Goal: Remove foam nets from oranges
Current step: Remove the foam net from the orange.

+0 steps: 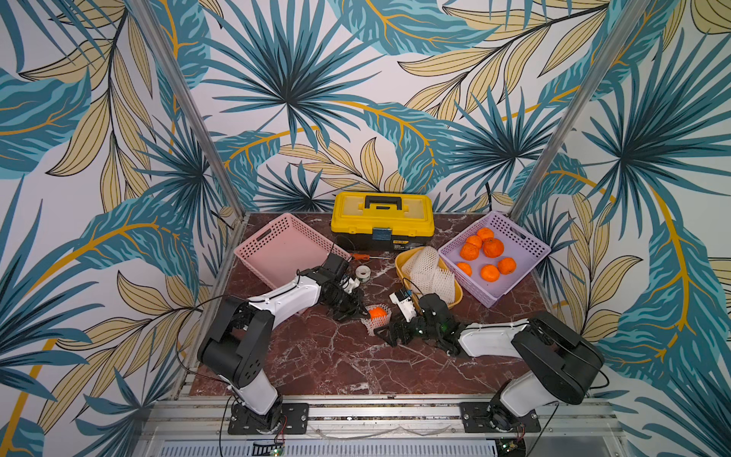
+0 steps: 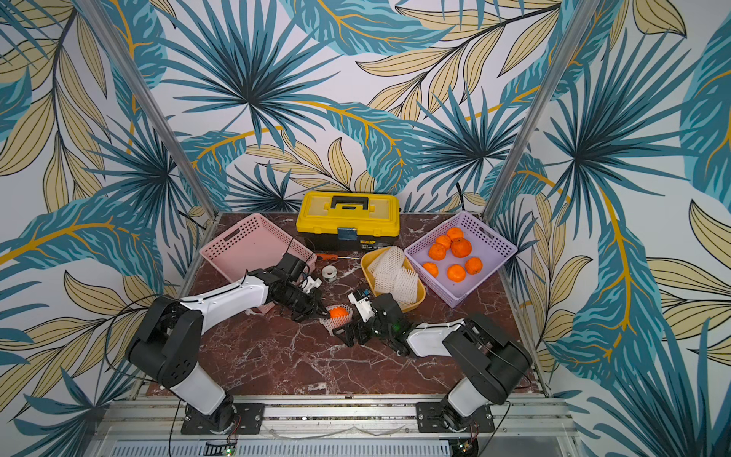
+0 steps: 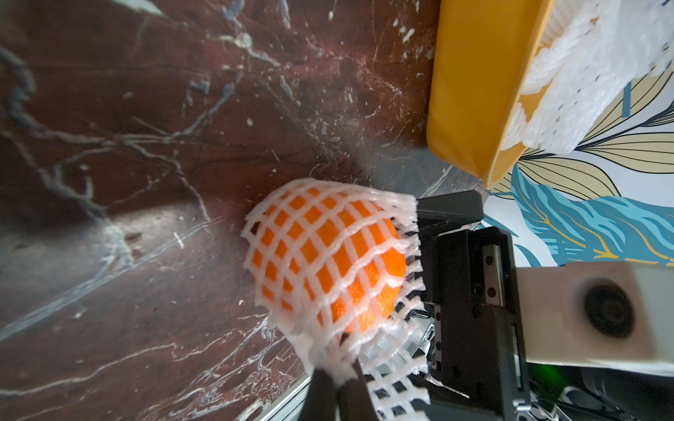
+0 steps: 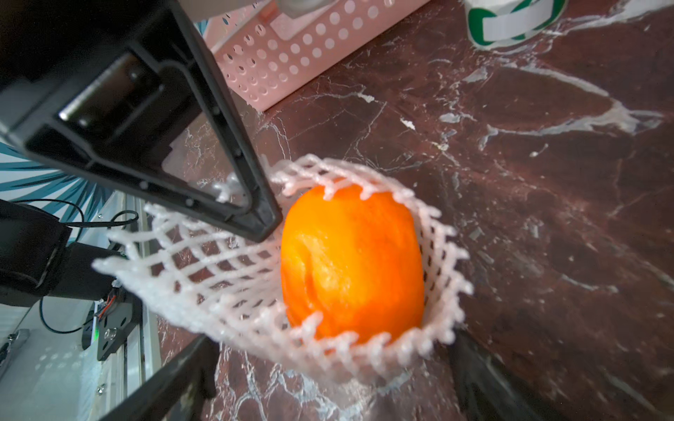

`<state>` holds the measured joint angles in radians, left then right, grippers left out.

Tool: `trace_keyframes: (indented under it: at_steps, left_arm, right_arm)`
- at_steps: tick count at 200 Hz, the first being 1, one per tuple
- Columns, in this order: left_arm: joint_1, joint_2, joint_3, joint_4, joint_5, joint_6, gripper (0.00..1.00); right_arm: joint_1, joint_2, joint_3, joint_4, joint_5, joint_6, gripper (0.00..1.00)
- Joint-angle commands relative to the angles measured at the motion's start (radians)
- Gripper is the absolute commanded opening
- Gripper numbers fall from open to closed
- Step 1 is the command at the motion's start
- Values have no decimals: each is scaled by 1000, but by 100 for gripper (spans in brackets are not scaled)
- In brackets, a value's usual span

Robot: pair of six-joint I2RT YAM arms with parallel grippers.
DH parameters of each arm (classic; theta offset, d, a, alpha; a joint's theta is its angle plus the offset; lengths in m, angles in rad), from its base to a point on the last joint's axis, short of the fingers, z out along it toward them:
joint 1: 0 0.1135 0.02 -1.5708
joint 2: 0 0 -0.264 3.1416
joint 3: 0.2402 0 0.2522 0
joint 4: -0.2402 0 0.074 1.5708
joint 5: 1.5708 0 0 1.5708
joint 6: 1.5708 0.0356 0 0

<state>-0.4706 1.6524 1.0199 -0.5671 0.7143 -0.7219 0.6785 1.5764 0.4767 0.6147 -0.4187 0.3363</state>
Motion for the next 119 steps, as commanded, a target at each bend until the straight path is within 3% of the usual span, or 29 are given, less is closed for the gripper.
trace_keyframes:
  at_steps: [1, 29, 66, 97, 119]
  left_arm:
    - [-2, -18, 19, -11, -3, 30, 0]
    - [-2, -19, 25, -25, -8, 43, 0]
    - [-2, -17, 28, -30, -10, 41, 11]
    - [-2, -14, 41, -40, -20, 29, 30]
    - [-2, -16, 53, -43, -18, 13, 53]
  right_arm:
    - [-3, 16, 20, 91, -10, 2, 92]
    - [-3, 17, 39, 87, -5, -40, 76]
    - [-3, 15, 53, 82, -27, -73, 55]
    - [8, -20, 45, 65, -26, -100, 41]
    - [29, -57, 49, 18, 6, -138, 30]
